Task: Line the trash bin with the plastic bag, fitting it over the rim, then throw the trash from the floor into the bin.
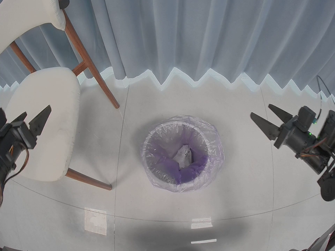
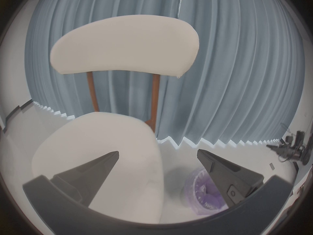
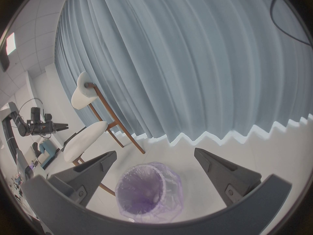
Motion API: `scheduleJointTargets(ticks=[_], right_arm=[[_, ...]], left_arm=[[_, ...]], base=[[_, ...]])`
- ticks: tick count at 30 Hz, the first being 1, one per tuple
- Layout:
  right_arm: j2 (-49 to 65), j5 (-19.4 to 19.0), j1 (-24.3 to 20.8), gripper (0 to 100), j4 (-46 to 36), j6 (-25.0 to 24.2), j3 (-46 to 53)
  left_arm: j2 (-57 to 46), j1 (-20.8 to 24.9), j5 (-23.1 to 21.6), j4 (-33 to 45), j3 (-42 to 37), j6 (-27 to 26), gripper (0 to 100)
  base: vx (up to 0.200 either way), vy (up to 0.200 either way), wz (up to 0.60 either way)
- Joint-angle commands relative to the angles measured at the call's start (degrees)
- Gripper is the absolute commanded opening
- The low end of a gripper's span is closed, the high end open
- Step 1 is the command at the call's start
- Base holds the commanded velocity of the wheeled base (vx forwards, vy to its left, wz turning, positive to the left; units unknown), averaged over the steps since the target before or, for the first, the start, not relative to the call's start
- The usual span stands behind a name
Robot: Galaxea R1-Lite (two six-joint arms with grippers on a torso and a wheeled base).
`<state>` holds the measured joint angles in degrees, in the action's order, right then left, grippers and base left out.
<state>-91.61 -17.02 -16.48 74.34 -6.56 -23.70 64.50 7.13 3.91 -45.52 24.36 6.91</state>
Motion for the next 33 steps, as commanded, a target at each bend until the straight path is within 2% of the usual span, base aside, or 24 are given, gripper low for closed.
scheduleJointTargets(ticks=[1, 3, 6, 7, 8, 9, 10, 11, 12, 13, 14, 17, 19, 20, 22, 23, 26, 27, 29, 31, 32, 33], right_arm=[[41.7, 0.8, 6.3, 100, -22.0, 3.5, 16.5], [50.7, 0.8, 6.3, 100, -29.9, 6.0, 19.3], [65.1, 0.9, 6.3, 100, -42.4, 10.2, 22.1], [67.1, 1.2, 6.4, 100, -44.3, 10.5, 22.4], [74.4, 2.8, 6.7, 100, -50.6, 10.7, 23.6], [75.2, 3.0, 6.8, 100, -51.3, 10.6, 23.7], [85.2, 7.0, 8.0, 100, -61.9, 10.7, 23.7], [87.7, 10.5, 8.7, 100, -68.7, 11.0, 23.7], [87.2, 13.2, 9.1, 100, -71.3, 11.0, 23.7], [85.2, 19.8, 10.2, 100, -71.3, 10.3, 23.7], [85.6, 21.5, 10.6, 100, -71.0, 9.6, 23.7], [86.0, 21.0, 11.1, 100, -71.2, 8.8, 23.7], [87.5, 20.6, 15.0, 100, -71.3, 6.8, 23.7], [87.9, 20.6, 15.3, 100, -71.4, 6.4, 23.7], [88.5, 19.9, 15.3, 100, -72.4, 5.2, 23.5], [88.5, 19.7, 16.0, 100, -73.9, 5.1, 23.0], [91.2, 19.3, 16.7, 100, -74.0, 4.5, 23.0], [91.6, 18.9, 16.6, 100, -74.0, 4.6, 23.1], [91.6, 14.2, 16.6, 100, -74.3, 6.7, 23.7], [91.6, 14.2, 16.6, 100, -74.3, 6.7, 23.7], [91.4, 13.0, 16.4, 100, -74.5, 8.3, 23.7], [91.4, 13.0, 16.3, 100, -74.5, 7.9, 23.7]], left_arm=[[-27.5, -4.0, -0.6, 2.5, -21.7, -0.1, 100], [-31.7, -3.2, -0.7, 4.5, -24.4, -0.1, 100], [-39.4, -1.4, -0.5, 13.2, -24.4, -0.1, 100], [-40.7, -1.2, -0.6, 14.7, -24.4, -0.1, 100], [-45.8, -0.9, -0.6, 20.6, -24.4, -0.1, 100], [-46.3, -0.9, -0.7, 21.2, -24.4, -0.1, 100], [-53.9, -0.5, -0.7, 31.3, -24.4, -1.0, 100], [-59.1, -0.4, -0.7, 38.9, -24.4, -2.4, 100], [-61.0, -0.5, -0.1, 42.6, -24.4, -3.0, 100], [-60.4, -0.7, -0.3, 45.8, -23.7, -3.9, 100], [-59.0, -0.6, -0.1, 43.1, -24.0, -3.7, 100], [-59.1, -0.6, -0.3, 42.1, -24.4, -4.0, 100], [-59.0, -0.8, 0.2, 42.4, -24.4, -3.5, 100], [-58.9, -1.1, 0.6, 42.4, -24.4, -3.4, 100], [-58.9, -2.2, 3.0, 42.3, -24.4, -2.8, 100], [-59.2, -4.0, 7.4, 43.3, -24.4, -2.6, 100], [-63.2, -8.3, 7.7, 43.3, -24.4, -3.0, 100], [-64.2, -8.0, 7.5, 43.3, -24.4, -3.1, 100], [-64.5, -6.9, 2.9, 43.1, -24.4, -5.1, 100], [-64.5, -6.9, 2.9, 43.1, -24.4, -5.1, 100], [-64.5, -7.0, -6.5, 45.4, -24.4, -8.3, 100], [-64.5, -7.0, -5.9, 45.7, -24.4, -8.6, 100]], base=[[0.000, 0.000, 0.00], [0.000, 0.000, 0.00], [0.000, 0.000, 0.00], [0.000, 0.000, 0.00], [0.000, 0.000, 0.00], [0.000, 0.000, 0.00], [0.000, 0.000, 0.00], [0.000, 0.000, 0.00], [0.000, 0.000, 0.00], [0.000, 0.000, 0.00], [0.000, 0.000, 0.00], [0.000, 0.000, 0.00], [0.000, 0.000, 0.00], [0.000, 0.000, 0.00], [0.000, 0.000, 0.00], [0.000, 0.000, 0.00], [0.000, 0.000, 0.00], [0.000, 0.000, 0.00], [0.000, 0.000, 0.00], [0.000, 0.000, 0.00], [0.000, 0.000, 0.00], [0.000, 0.000, 0.00]])
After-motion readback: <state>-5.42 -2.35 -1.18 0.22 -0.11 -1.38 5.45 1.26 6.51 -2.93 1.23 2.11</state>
